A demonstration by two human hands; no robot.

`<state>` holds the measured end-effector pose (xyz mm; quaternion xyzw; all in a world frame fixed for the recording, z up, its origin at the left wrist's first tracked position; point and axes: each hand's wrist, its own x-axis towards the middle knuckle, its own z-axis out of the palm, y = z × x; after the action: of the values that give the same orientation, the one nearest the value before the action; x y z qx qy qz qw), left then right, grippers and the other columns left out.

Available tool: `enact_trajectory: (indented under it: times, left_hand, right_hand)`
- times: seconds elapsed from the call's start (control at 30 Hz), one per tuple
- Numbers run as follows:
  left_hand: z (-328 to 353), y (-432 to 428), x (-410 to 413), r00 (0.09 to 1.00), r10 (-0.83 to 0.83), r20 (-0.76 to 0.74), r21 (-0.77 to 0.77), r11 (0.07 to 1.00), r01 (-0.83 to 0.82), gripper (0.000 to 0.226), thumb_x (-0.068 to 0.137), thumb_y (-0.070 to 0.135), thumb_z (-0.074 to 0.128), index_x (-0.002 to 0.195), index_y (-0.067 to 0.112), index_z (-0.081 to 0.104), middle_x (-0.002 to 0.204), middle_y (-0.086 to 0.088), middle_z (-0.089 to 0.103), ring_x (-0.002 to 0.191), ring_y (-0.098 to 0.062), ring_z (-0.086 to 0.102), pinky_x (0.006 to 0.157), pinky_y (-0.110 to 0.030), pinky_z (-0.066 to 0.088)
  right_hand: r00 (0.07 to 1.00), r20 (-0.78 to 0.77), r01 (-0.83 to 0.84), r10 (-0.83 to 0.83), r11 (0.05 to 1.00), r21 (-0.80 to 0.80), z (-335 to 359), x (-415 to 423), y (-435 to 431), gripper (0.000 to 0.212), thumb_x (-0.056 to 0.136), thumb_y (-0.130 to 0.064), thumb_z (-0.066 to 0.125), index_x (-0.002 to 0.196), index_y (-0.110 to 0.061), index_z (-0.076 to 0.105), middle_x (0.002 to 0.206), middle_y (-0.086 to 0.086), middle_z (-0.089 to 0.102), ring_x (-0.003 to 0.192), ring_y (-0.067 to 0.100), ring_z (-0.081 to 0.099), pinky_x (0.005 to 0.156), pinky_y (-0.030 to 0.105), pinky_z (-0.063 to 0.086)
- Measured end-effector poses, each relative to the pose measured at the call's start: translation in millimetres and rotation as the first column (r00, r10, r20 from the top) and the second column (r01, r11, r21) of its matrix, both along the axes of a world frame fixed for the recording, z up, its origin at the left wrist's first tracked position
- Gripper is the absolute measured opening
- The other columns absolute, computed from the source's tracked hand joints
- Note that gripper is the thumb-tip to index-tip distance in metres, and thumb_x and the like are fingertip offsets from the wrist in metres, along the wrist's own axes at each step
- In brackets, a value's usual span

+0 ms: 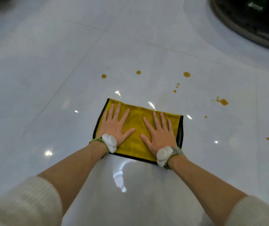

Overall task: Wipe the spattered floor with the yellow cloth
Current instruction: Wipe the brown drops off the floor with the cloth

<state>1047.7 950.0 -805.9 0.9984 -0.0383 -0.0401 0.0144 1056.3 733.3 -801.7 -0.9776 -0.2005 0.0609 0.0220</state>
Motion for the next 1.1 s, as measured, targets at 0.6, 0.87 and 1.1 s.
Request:
enact_trajectory:
  times: [0.6,0.87,1.1]
  left_hand:
    - [-12,114,150,1.000,-0.005,-0.021,0.021,1.000,0.005,0.090,0.079,0.084,0.004,0.154,0.034,0.002,0.164,-0.007,0.001,0.150,-0.028,-0.003,0.121,-0.048,0.005]
    - [-9,118,210,0.999,-0.048,-0.011,0.028,0.998,0.049,0.090,0.078,0.085,0.002,0.154,0.036,0.000,0.164,-0.006,-0.001,0.150,-0.027,-0.005,0.121,-0.048,0.003]
    - [-7,97,142,0.999,0.000,-0.038,0.006,1.000,0.000,0.092,0.078,0.083,0.001,0.155,0.032,0.004,0.164,-0.009,0.001,0.150,-0.031,-0.003,0.121,-0.049,0.004]
  right_hand:
    - [0.998,0.050,0.029,-0.033,0.996,0.080,-19,133,109,0.070,0.088,-0.070,0.016,0.151,-0.040,0.011,0.162,0.006,0.005,0.147,0.037,-0.003,0.118,0.056,0.001]
    - [0.995,0.057,0.078,-0.084,0.992,0.104,-17,176,118,0.069,0.090,-0.069,0.018,0.152,-0.038,0.012,0.162,0.006,0.003,0.147,0.037,-0.004,0.117,0.055,-0.001]
    - [0.998,0.053,0.016,-0.021,0.996,0.091,-17,117,102,0.069,0.089,-0.068,0.017,0.151,-0.038,0.016,0.162,0.007,0.010,0.148,0.036,0.000,0.118,0.055,0.003]
